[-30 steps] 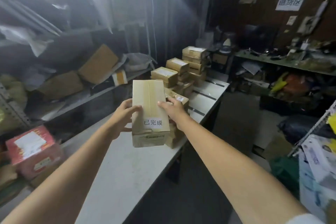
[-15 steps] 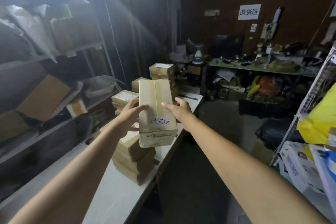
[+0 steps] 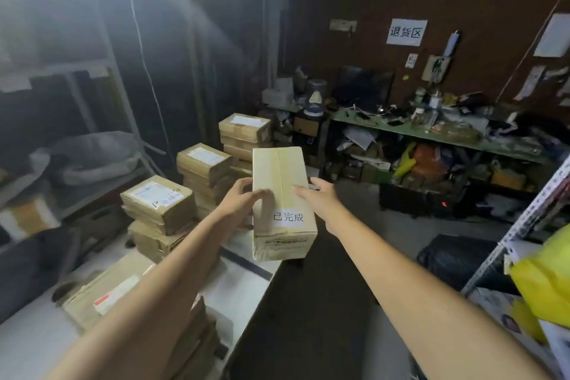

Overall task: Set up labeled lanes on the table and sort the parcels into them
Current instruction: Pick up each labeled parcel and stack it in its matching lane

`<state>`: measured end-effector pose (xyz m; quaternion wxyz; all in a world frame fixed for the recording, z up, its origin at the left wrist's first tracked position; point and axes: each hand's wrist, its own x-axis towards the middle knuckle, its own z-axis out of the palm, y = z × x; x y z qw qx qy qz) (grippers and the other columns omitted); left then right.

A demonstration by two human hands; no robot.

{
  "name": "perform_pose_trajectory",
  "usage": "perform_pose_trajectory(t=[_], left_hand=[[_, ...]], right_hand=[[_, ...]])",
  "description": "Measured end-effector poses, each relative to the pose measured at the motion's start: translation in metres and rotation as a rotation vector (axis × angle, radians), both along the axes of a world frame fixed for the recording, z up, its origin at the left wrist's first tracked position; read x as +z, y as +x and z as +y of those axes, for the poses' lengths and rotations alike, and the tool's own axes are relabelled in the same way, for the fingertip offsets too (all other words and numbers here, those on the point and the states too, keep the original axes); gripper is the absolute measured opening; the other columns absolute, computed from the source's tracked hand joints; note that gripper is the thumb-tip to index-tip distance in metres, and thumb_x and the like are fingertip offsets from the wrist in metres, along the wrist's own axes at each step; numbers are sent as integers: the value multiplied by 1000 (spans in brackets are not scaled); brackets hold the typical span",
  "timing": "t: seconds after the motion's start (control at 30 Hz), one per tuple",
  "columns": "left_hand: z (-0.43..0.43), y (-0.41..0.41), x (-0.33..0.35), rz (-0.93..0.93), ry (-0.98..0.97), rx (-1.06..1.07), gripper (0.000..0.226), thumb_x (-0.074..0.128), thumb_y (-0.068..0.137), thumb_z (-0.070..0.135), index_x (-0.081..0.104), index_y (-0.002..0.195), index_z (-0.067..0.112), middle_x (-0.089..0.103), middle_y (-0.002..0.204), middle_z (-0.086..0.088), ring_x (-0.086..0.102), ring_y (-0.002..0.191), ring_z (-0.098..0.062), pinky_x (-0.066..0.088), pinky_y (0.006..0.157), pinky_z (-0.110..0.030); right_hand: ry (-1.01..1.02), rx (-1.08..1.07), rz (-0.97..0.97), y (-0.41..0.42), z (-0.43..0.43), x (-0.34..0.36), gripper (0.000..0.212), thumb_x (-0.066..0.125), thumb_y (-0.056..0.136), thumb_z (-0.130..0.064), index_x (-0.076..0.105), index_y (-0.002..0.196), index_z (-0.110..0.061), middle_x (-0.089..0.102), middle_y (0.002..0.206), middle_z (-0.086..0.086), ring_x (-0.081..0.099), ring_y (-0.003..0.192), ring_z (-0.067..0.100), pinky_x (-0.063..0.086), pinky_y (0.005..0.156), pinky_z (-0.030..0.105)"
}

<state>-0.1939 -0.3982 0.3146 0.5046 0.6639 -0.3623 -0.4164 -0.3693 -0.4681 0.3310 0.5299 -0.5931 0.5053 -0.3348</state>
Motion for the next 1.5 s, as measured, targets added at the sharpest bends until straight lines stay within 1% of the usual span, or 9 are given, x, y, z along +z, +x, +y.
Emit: perform_pose_trajectory(t=[0.17, 0.4, 0.53, 0.67, 0.77, 0.87, 1.0, 1.2, 1.5], left_hand=[[-71, 8, -15, -15, 46, 7, 53, 68, 92, 32, 45, 139, 21, 64, 115, -5, 69, 93, -21, 61, 73, -41], [-160, 9, -45, 62, 143, 119, 58, 66, 94, 34, 36, 143, 24, 59, 123, -8, 67, 98, -26, 57, 61, -34], [-195, 9, -61, 105, 182, 258, 51, 65, 96, 30, 38, 138, 22, 57, 120, -6, 64, 97, -22, 55, 59, -33], [-223, 25, -58, 81, 166, 390, 53, 69, 92, 31, 44, 137, 17, 60, 129, -10, 68, 97, -23, 58, 52, -31], [-229, 44, -40, 68, 170, 481, 48, 67, 92, 33, 48, 134, 21, 64, 124, -7, 71, 92, -23, 57, 51, -31], [-235, 74, -13, 48, 138, 556, 41, 65, 94, 30, 48, 131, 23, 66, 118, -8, 71, 85, -22, 56, 49, -28], [-237, 127, 16, -16, 135, 595, 55, 70, 79, 43, 54, 130, 28, 71, 118, -6, 75, 93, -27, 62, 69, -47], [-246, 193, 39, -22, 124, 675, 56, 63, 90, 43, 39, 140, 35, 61, 122, -1, 69, 95, -26, 56, 66, -38], [-268, 245, 27, -21, 167, 767, 48, 56, 98, 38, 39, 141, 29, 64, 122, -2, 67, 98, -23, 52, 60, -38]], right_hand=[[22, 13, 30, 4, -70, -13, 44, 71, 92, -18, 57, 132, -5, 58, 93, -7, 58, 77, 8, 48, 73, 24], [70, 169, 73, 27, -198, -57, 19, 76, 83, -29, 60, 93, -29, 69, 98, -6, 70, 95, 19, 56, 93, 43], [105, 345, 129, 50, -261, -76, 73, 80, 64, -47, 62, 128, -18, 69, 121, 3, 70, 99, 18, 59, 86, 38], [158, 479, 95, 81, -304, -67, 33, 72, 89, -21, 61, 119, -15, 69, 117, 5, 69, 92, 17, 54, 65, 22], [156, 570, 75, 122, -327, -59, 58, 76, 85, -25, 55, 138, -10, 68, 122, 8, 70, 97, 20, 56, 65, 25], [114, 647, 32, 168, -341, -37, 60, 76, 84, -26, 56, 138, -11, 69, 121, 7, 71, 97, 20, 58, 75, 30], [40, 747, -3, 226, -350, -2, 54, 74, 86, -30, 54, 134, -17, 67, 120, 4, 69, 95, 18, 57, 75, 32], [-8, 783, -9, 302, -362, 16, 58, 72, 88, -33, 52, 140, -18, 69, 117, 3, 71, 94, 18, 60, 76, 35], [14, 914, 59, 368, -387, 6, 5, 67, 93, -27, 63, 91, -30, 74, 100, 0, 72, 86, 16, 55, 63, 29]])
